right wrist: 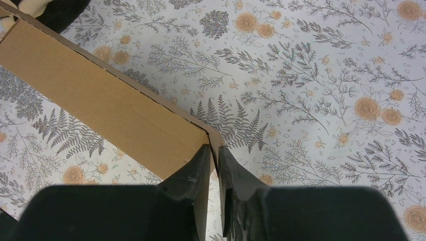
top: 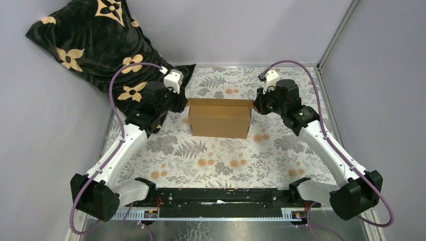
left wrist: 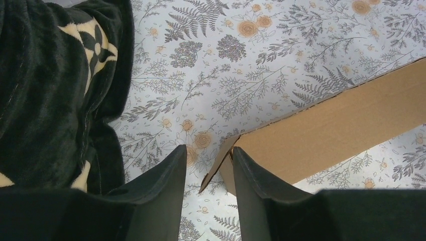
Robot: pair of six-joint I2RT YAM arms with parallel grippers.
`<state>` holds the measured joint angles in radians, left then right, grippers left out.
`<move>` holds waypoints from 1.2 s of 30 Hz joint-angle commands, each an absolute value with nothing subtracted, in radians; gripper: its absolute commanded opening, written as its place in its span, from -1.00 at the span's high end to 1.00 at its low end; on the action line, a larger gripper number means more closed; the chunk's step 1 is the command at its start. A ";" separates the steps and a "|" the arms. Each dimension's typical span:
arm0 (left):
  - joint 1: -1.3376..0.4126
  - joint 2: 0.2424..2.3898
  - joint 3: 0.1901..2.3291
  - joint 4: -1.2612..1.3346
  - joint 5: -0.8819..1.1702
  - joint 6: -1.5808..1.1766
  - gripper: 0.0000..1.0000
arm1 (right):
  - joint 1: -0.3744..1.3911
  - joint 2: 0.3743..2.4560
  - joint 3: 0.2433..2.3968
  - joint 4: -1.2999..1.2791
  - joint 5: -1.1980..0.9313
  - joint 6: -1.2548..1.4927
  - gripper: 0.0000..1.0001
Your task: Fold the paper box
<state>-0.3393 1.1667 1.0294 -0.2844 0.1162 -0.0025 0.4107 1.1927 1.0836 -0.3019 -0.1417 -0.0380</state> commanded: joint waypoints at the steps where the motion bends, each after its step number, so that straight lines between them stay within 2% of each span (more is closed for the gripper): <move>1: -0.331 1.174 1.066 -0.242 0.137 0.004 0.13 | 0.419 1.193 1.134 -0.265 -0.148 -0.051 0.64; 11: -0.326 1.187 1.072 -0.248 0.156 0.004 0.29 | 0.419 1.200 1.133 -0.263 -0.152 -0.049 0.72; 18: -0.325 1.189 1.075 -0.248 0.164 -0.025 0.35 | 0.418 1.199 1.137 -0.266 -0.149 -0.046 0.88; 24: -0.325 1.197 1.078 -0.249 0.173 -0.031 0.47 | 0.420 1.200 1.135 -0.264 -0.152 -0.043 0.89; 36: -0.325 1.212 1.098 -0.265 0.182 -0.047 0.55 | 0.423 1.201 1.149 -0.271 -0.152 -0.031 0.93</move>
<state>-0.3313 1.2015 1.0542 -0.2871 0.1677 -0.0311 0.4110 1.1992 1.0916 -0.3054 -0.1432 -0.0372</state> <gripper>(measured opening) 0.232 0.061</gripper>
